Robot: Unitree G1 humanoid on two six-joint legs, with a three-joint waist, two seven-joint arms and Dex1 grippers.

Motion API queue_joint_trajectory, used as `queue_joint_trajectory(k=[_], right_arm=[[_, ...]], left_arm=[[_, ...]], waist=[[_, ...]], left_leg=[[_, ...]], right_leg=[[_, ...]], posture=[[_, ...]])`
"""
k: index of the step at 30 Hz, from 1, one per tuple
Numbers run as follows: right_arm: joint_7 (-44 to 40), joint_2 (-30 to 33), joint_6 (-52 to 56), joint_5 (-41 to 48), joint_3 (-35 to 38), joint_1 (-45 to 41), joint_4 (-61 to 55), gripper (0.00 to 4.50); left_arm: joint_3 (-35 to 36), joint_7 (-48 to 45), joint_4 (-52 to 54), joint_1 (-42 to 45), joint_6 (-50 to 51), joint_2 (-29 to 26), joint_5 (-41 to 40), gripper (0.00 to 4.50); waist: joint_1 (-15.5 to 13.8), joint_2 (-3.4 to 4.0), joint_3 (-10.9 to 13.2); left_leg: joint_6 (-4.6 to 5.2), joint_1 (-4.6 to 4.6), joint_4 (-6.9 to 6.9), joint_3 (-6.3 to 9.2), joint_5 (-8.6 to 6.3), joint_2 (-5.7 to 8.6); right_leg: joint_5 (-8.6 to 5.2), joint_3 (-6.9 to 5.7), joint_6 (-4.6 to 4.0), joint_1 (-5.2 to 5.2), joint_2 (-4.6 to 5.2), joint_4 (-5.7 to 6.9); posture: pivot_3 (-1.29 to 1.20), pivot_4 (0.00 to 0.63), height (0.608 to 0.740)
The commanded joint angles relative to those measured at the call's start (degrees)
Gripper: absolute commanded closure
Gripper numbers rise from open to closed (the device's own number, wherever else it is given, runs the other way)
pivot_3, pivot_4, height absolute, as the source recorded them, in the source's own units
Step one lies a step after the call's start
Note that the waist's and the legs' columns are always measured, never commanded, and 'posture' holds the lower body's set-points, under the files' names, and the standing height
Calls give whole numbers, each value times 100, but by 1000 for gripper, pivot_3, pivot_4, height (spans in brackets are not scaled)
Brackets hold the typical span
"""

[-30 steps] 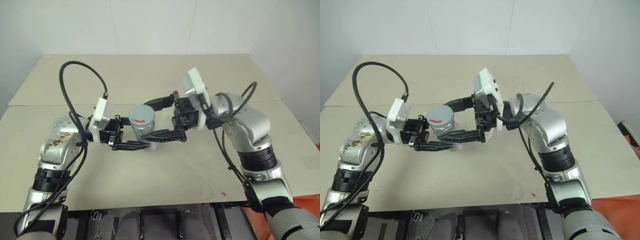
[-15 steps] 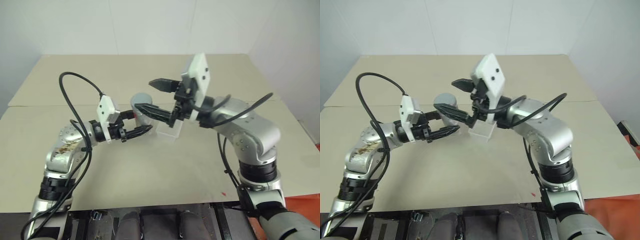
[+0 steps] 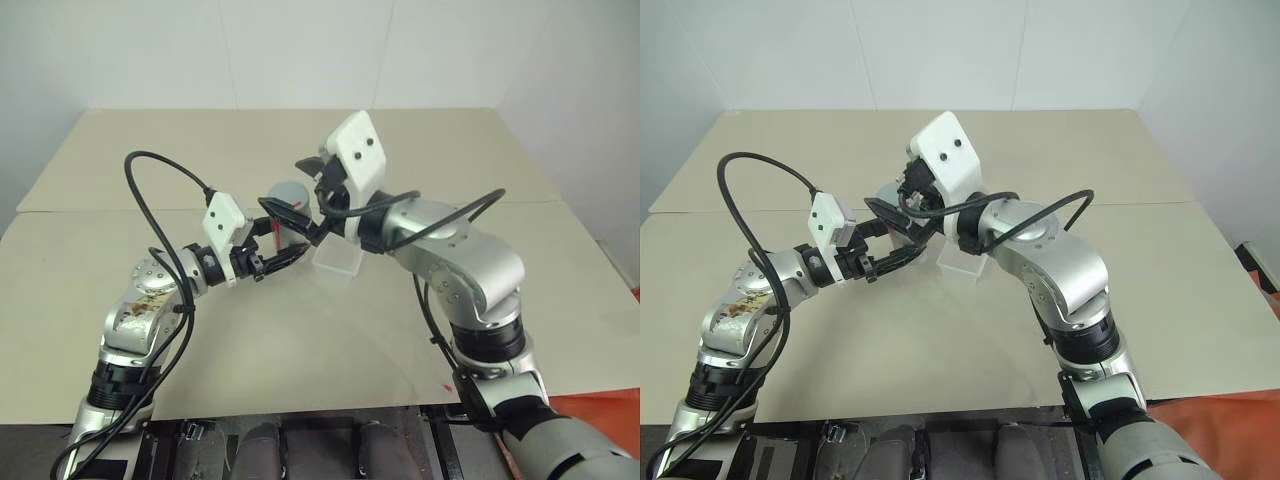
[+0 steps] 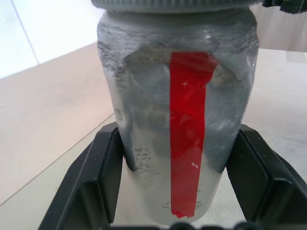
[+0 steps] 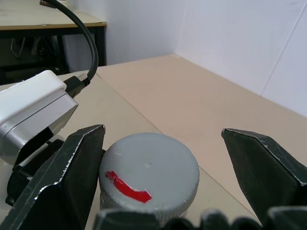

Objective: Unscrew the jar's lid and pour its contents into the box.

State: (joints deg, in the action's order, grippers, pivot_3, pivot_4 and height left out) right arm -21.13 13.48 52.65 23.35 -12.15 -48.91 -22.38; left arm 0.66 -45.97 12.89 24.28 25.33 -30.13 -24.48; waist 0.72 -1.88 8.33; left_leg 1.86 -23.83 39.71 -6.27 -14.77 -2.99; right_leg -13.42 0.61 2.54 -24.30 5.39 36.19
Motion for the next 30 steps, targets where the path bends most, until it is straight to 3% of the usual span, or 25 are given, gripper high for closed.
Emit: queue_joint_trajectory(k=[1, 4, 17, 20, 23, 30], right_arm=[[-56, 42, -68, -51, 55, -106, -152, 893], [-153, 91, -30, -30, 12, -105, -192, 1764], [-302, 135, -50, -58, -39, -106, -189, 1804], [-292, 98, -8, -20, 15, -129, -212, 1159], [-264, 74, 3, -25, 27, -136, -228, 221], [-288, 77, -32, -36, -16, -97, -170, 221]], left_arm=[[40, -3, 299, -3, -30, -52, -52, 1717], [48, -10, 306, -19, -27, -71, -62, 1717], [69, -146, 269, -7, -86, -194, -56, 1717], [72, -155, 271, -13, -92, -205, -52, 1717], [73, -160, 269, -17, -103, -219, -45, 1717], [76, -188, 252, 8, -114, -248, -39, 1717]], waist=[[1, 0, 0], [1, 0, 0], [1, 0, 0], [1, 0, 0], [1, 0, 0], [1, 0, 0]], left_leg=[[0, 0, 0, 0, 0, 0], [0, 0, 0, 0, 0, 0], [0, 0, -1, 0, 0, -1], [0, 0, -1, 0, 0, -1], [0, 0, -1, 0, 0, -1], [0, 0, -1, 0, 0, -1]], right_leg=[[0, 0, 0, 0, 0, 0], [0, 0, 0, -1, 0, 0], [0, 0, 0, -1, -1, -1], [0, 0, 0, -1, -1, -2], [0, 0, 0, -1, -1, -2], [0, 0, 0, -1, -1, -3]], posture=[[0, 150, 740], [0, 150, 740], [0, 150, 740], [0, 150, 740], [0, 150, 740], [0, 150, 740]])
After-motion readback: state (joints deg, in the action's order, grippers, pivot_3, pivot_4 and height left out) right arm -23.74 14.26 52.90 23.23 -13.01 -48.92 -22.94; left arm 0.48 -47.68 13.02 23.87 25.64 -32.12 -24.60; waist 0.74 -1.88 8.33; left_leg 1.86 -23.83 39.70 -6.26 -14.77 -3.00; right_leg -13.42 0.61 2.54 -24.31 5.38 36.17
